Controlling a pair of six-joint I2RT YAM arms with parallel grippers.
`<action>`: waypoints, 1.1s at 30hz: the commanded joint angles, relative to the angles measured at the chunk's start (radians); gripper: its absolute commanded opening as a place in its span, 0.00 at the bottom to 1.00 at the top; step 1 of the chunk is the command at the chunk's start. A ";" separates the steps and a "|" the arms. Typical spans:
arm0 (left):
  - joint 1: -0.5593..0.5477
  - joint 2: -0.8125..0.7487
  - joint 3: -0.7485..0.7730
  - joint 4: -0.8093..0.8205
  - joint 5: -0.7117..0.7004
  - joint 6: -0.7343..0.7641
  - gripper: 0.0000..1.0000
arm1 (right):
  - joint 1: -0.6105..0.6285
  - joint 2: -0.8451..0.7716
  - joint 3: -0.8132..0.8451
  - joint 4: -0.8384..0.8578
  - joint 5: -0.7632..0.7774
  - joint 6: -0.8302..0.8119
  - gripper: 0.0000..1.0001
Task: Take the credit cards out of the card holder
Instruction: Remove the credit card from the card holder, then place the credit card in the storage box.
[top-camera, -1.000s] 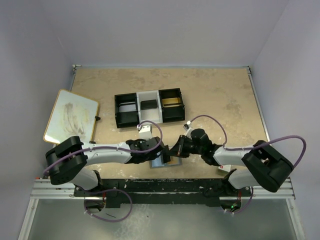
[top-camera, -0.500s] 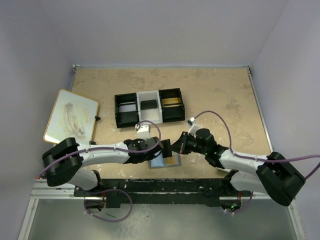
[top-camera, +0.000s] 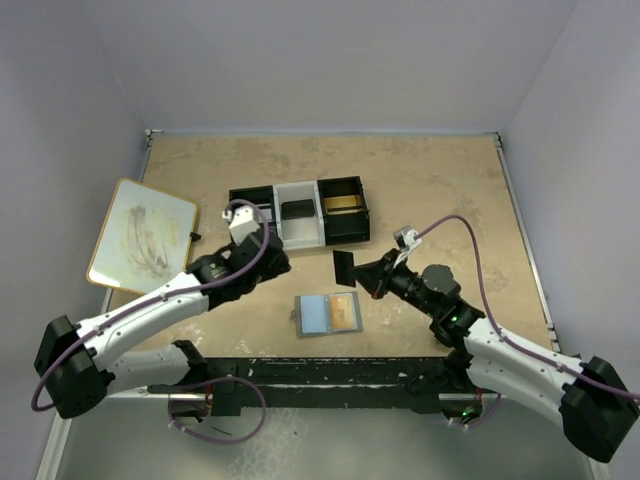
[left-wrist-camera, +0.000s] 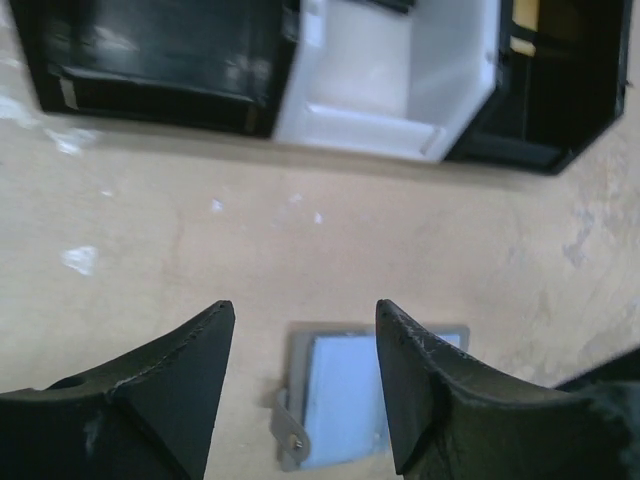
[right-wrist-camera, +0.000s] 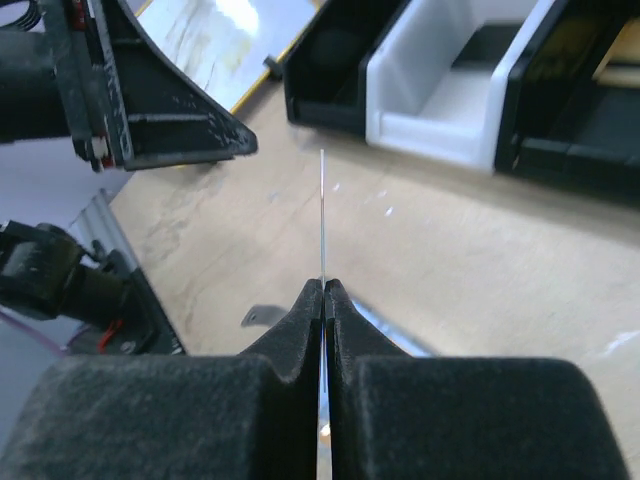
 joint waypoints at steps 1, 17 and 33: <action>0.159 -0.077 0.022 -0.102 0.039 0.122 0.58 | -0.004 -0.067 0.072 -0.025 0.086 -0.290 0.00; 0.500 -0.277 0.038 -0.211 -0.034 0.346 0.66 | -0.004 0.344 0.475 -0.139 0.016 -0.752 0.00; 0.548 -0.257 0.044 -0.152 -0.127 0.437 0.68 | -0.013 0.874 0.967 -0.266 0.013 -1.115 0.00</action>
